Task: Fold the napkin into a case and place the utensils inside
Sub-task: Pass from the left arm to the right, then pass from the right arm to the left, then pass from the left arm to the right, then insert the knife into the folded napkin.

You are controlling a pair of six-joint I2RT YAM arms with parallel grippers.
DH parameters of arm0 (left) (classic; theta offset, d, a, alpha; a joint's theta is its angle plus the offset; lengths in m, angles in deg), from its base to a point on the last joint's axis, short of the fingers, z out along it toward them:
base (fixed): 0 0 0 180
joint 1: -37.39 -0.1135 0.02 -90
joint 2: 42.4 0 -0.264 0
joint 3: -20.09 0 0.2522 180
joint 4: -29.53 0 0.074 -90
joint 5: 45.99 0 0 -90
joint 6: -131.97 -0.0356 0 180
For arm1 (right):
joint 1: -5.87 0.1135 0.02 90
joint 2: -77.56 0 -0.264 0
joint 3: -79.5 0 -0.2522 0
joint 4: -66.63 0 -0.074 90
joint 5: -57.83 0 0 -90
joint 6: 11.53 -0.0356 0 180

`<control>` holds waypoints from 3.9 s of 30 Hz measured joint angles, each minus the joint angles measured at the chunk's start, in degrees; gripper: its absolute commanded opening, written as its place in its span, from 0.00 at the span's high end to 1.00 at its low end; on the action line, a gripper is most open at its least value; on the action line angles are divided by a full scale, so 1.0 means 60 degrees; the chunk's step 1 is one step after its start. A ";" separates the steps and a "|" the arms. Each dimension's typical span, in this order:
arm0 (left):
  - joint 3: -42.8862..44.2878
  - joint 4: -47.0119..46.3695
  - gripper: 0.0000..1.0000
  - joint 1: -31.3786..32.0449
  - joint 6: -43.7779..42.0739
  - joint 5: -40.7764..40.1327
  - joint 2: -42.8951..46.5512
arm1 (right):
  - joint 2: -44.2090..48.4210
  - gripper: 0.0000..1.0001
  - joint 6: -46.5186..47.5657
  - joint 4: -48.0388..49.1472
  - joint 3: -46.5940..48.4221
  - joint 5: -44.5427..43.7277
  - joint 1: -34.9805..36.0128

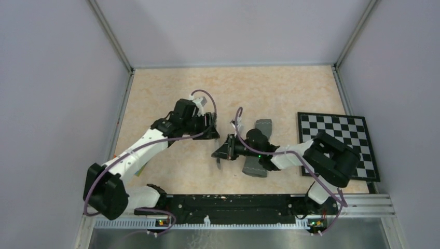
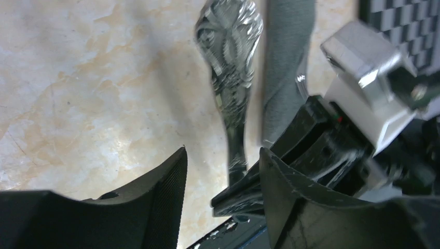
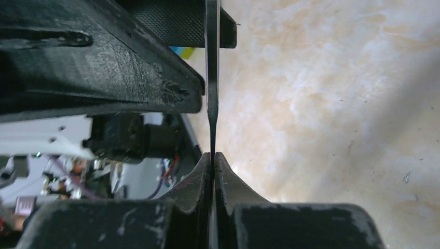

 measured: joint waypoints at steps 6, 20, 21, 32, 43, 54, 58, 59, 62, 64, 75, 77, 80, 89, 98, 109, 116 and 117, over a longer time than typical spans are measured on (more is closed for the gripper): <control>-0.1676 -0.2251 0.38 -0.0361 0.0466 0.1818 0.2612 | 0.1668 1.00 0.0113 -0.0040 -0.0255 0.2350 -0.0845; -0.3585 -0.6816 1.00 -0.0357 0.2517 0.3381 0.4532 | 0.3956 0.52 0.0838 -0.3096 0.0390 0.2892 -0.0481; -0.3585 -0.6783 1.00 -0.0368 0.2455 0.3319 0.4524 | 0.4146 0.47 0.1060 -0.3891 0.0645 0.2255 -0.0284; -0.3421 -0.5428 1.00 -0.0379 0.1734 0.2514 0.4255 | 0.3818 0.54 0.2565 -1.0473 0.4390 -0.4510 0.2025; -0.3399 -0.5009 1.00 -0.0379 0.1657 0.2109 0.4215 | 0.2481 0.66 0.3020 -1.1792 0.5472 -0.5712 0.2419; -0.3381 -0.4805 0.63 -0.0379 0.1781 0.2047 0.3665 | 0.2047 1.00 0.2951 -1.2203 0.5632 -0.5839 0.2524; -0.3370 -0.4732 0.44 -0.0379 0.1996 0.2036 0.3249 | 0.2415 1.00 0.2619 -1.1770 0.4798 -0.5071 0.2186; -0.3417 -0.4772 0.43 -0.0379 0.2095 0.2047 0.3187 | 0.2656 1.00 0.2506 -1.1734 0.4415 -0.4845 0.2033; -0.3694 -0.5180 0.36 -0.0379 0.2350 0.2259 0.3056 | 0.3639 1.00 0.2189 -1.1755 0.3184 -0.4178 0.1402; -0.3883 -0.5763 0.41 -0.0353 0.2601 0.2652 0.2601 | 0.4601 1.00 0.1909 -1.1806 0.2182 -0.3526 0.0783; -0.4011 -0.9041 0.84 0.2342 0.3752 0.3300 -0.1698 | 0.7435 1.00 0.1519 -1.3781 0.0102 -0.0838 -0.1650; -0.3927 -0.9548 0.87 0.2583 0.3920 0.3304 -0.2335 | 0.7406 1.00 0.1581 -1.3948 0.0000 -0.0608 -0.1774; -0.3610 -1.0087 0.90 0.2863 0.4051 0.3300 -0.3177 | 0.7202 1.00 0.1701 -1.4171 -0.0178 -0.0233 -0.2044; -0.3264 -1.1071 0.94 0.3166 0.4237 0.3289 -0.4258 | 0.6339 1.00 0.2007 -1.4433 -0.0240 0.0219 -0.2371; -0.3224 -1.1180 0.96 0.3486 0.4197 0.3169 -0.4513 | 0.4870 1.00 0.2335 -1.4433 -0.0164 0.0259 -0.2408; -0.3636 -1.1708 0.99 0.3548 0.4364 0.2878 -0.4564 | 0.3952 1.00 0.2433 -1.4265 0.0525 0.0153 -0.2616; -0.3909 -1.2509 1.00 0.3617 0.4721 0.2881 -0.5016 | 0.3450 1.00 0.2422 -1.4021 0.0878 -0.0106 -0.2794; -0.3916 -1.2604 1.00 0.3643 0.4754 0.2881 -0.5053 | 0.3417 1.00 0.2419 -1.3981 0.0925 -0.0153 -0.2849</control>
